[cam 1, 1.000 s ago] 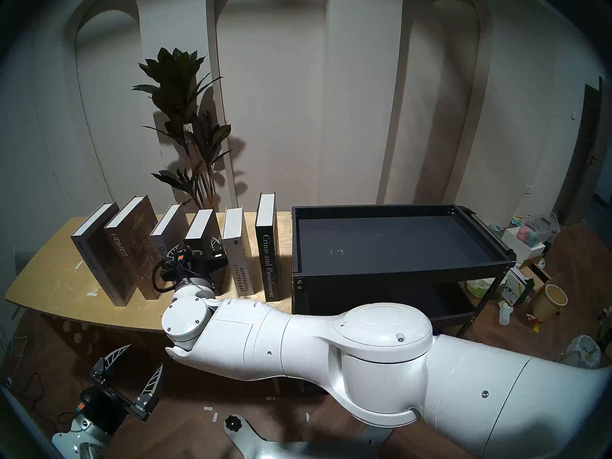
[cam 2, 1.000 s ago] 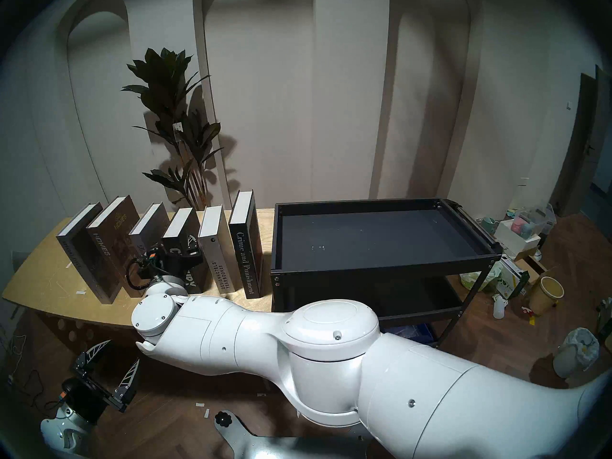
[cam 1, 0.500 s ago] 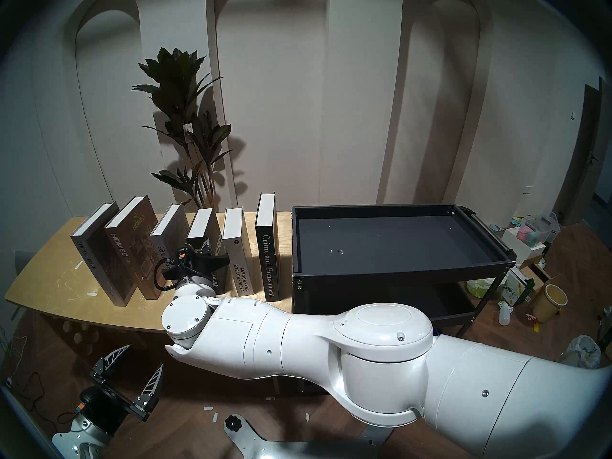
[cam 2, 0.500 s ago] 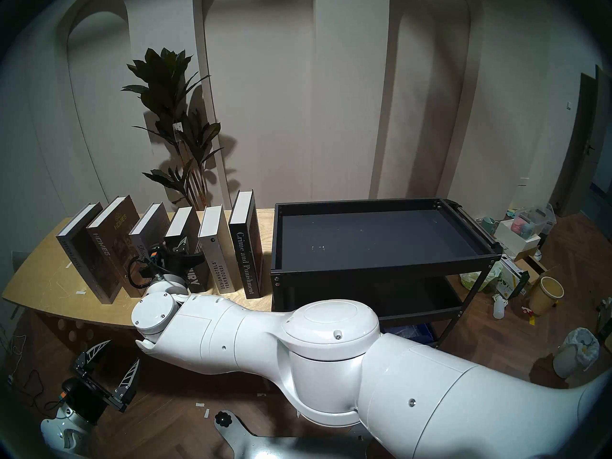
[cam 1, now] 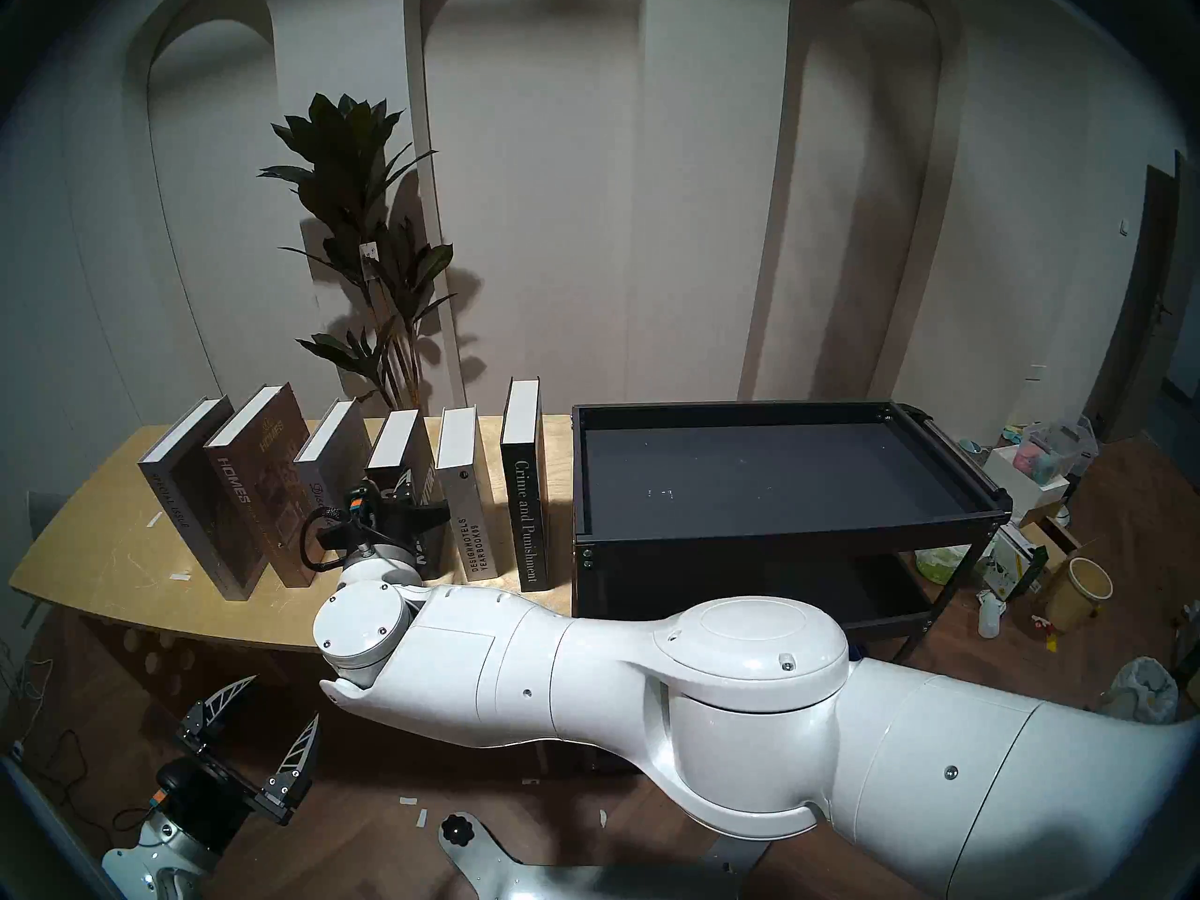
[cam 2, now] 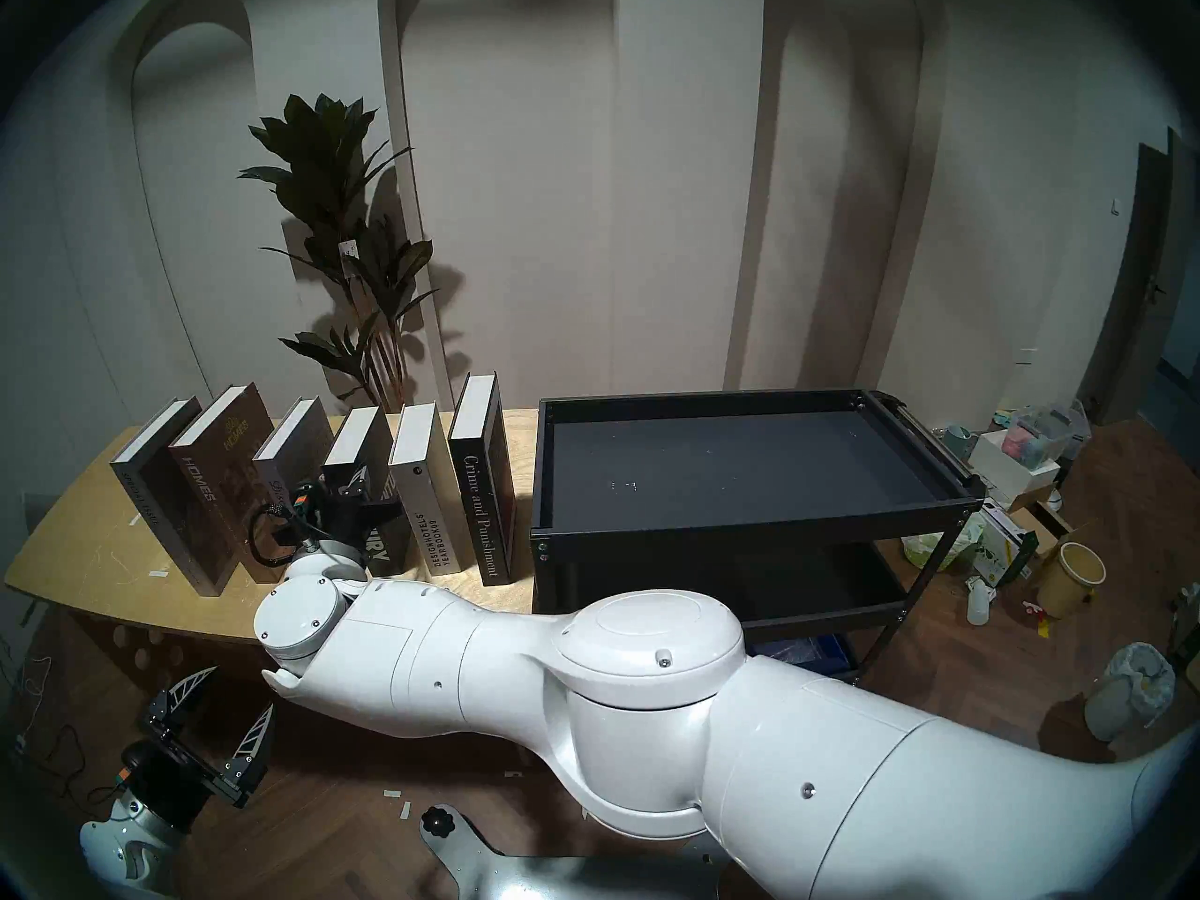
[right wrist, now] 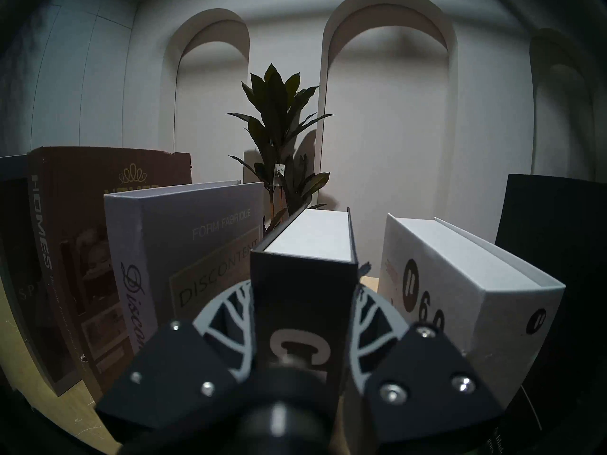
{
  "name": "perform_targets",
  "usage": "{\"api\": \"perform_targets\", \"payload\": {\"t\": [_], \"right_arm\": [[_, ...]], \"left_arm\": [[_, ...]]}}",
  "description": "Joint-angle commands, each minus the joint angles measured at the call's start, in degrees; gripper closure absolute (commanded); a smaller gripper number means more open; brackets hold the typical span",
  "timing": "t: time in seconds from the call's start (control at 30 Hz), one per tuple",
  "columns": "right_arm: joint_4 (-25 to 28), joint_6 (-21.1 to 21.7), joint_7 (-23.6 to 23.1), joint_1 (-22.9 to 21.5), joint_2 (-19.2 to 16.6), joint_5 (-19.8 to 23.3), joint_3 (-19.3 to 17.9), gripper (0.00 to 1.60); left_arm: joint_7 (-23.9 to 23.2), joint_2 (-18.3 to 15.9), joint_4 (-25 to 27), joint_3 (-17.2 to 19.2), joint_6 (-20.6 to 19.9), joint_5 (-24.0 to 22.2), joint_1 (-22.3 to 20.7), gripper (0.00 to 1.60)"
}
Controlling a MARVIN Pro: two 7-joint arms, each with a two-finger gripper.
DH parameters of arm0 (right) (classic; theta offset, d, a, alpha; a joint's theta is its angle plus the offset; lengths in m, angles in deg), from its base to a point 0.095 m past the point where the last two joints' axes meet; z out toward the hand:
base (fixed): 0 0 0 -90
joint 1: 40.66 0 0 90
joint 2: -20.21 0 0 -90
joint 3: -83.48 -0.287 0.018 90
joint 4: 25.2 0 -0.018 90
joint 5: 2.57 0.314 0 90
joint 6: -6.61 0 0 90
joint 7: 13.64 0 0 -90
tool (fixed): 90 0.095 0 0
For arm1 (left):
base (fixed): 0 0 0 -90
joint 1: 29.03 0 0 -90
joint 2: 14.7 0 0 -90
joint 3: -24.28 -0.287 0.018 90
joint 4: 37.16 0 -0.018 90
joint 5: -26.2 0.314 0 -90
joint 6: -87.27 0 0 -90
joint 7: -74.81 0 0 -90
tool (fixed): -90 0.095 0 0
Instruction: Move the books from the display table onto the shelf, standing them upright with spines facing out and tallest at one end
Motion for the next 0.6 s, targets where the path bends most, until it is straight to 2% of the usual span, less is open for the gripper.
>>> {"api": "perform_targets", "payload": {"t": [0.0, 0.57], "right_arm": [[1.68, -0.48, 0.42, -0.41, 0.89, -0.56, -0.41, 1.60], [5.02, -1.06, 2.35, -2.23, 0.89, -1.64, -1.44, 1.60]], "left_arm": [[-0.09, -0.12, 0.54, 0.01, 0.14, -0.04, -0.15, 0.00], [-0.12, -0.12, 0.59, 0.01, 0.16, -0.04, -0.22, 0.00]]}}
